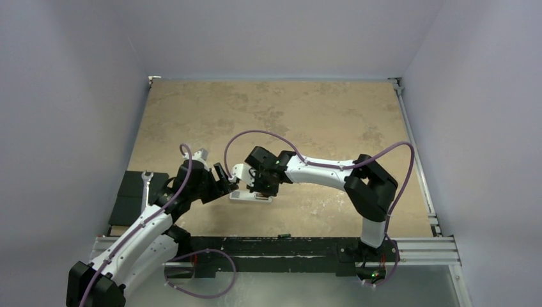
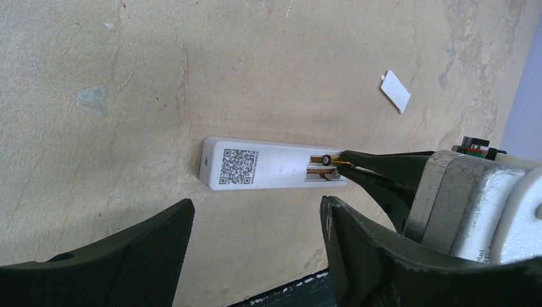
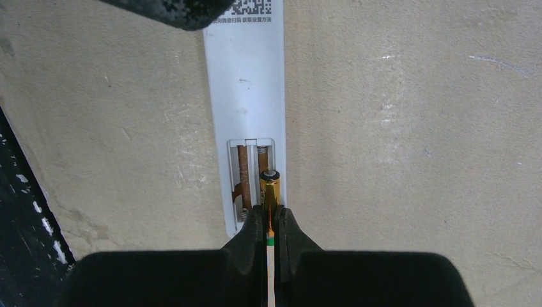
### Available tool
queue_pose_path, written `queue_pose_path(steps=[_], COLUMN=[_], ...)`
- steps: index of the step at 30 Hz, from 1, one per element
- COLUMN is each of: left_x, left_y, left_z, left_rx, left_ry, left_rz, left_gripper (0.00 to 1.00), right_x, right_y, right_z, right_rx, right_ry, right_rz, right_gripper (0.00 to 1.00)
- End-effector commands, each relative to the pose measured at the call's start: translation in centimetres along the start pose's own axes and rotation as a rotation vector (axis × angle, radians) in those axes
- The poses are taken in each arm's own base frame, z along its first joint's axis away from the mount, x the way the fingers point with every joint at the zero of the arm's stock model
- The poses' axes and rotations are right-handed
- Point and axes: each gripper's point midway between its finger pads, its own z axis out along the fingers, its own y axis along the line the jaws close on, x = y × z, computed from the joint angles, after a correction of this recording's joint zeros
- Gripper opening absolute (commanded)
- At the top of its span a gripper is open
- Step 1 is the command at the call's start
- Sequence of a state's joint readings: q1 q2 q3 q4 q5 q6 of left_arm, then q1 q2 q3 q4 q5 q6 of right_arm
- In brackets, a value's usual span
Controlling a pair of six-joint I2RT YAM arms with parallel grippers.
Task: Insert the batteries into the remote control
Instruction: Load the battery into the remote control.
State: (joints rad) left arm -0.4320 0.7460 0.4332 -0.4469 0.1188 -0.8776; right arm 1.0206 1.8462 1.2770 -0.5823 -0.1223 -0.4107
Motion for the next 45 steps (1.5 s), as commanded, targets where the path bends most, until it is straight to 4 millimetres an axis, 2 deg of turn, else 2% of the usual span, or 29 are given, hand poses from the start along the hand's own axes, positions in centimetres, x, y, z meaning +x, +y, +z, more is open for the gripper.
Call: queue_pose_path(steps=[1,20,45], left_x=[-0.9,-0.7,-0.6], left_y=[-0.4,-0.5,-0.5], left_z=[0.1,0.2,0.2], left_rx=[0.018,0.023,0.026], left_ry=[-0.037,-0.031,-0.023], left_rz=[-0.006,-0.003,-0.004], left_gripper=[0.72,0.72,0.72], right_x=[-1.6,-1.5,-1.3], right_y=[-0.2,0.8,-0.2], right_z=[-0.8,-0.6,0.0], right_rx=[0.007,-0.010,0.044], right_ry=[-0.038,-0.020,0.001], right_rz=[0.010,0.009,0.039], right_gripper=[0.00,0.02,0.11])
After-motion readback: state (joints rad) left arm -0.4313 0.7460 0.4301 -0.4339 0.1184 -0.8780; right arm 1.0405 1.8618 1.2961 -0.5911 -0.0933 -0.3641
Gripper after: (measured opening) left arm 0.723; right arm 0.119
